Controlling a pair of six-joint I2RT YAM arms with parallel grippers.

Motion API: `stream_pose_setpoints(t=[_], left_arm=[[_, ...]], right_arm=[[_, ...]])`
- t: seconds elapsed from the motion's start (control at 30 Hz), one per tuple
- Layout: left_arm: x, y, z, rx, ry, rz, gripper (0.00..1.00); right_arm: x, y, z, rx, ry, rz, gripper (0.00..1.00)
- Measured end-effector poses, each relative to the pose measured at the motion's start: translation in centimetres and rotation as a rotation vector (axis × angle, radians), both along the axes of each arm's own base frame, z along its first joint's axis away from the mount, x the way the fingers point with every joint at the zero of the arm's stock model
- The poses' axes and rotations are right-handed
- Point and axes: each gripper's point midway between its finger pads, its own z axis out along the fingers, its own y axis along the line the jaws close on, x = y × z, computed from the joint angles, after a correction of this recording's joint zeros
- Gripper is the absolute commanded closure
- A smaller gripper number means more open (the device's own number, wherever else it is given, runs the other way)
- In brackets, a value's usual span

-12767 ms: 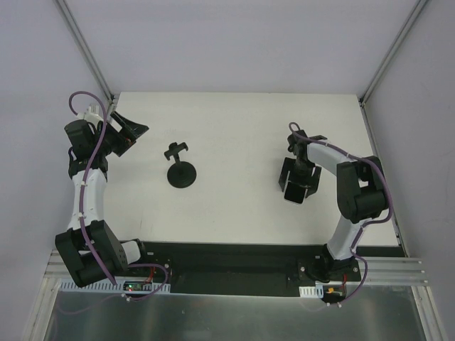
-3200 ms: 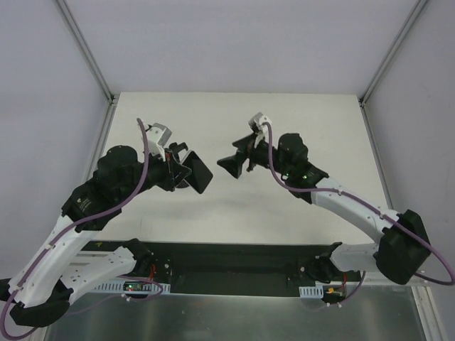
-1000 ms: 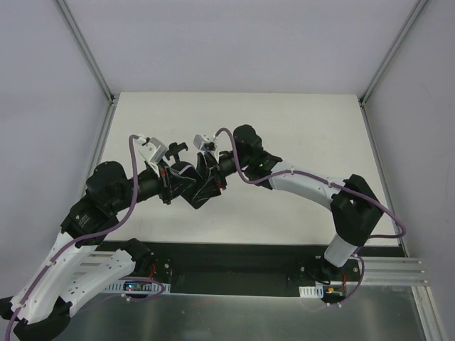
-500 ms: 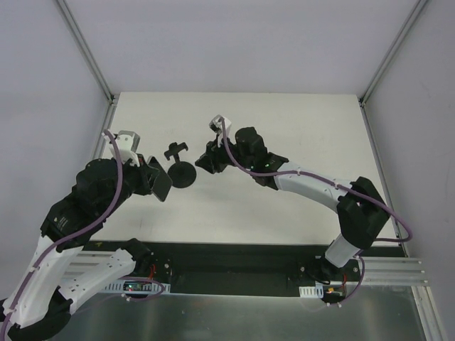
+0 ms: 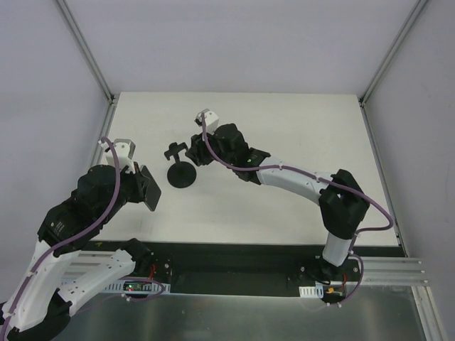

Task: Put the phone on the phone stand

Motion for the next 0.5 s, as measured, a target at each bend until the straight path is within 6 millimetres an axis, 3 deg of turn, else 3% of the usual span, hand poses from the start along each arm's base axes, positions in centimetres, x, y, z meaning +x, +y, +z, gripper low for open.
stream_pose_setpoints(t=[0.5], left_arm=[[-0.5, -0.1, -0.1, -0.012, -0.002, -0.021, 1.00]], right_arm=[[2.3, 2.8, -1.3, -0.092, -0.039, -0.035, 0.78]])
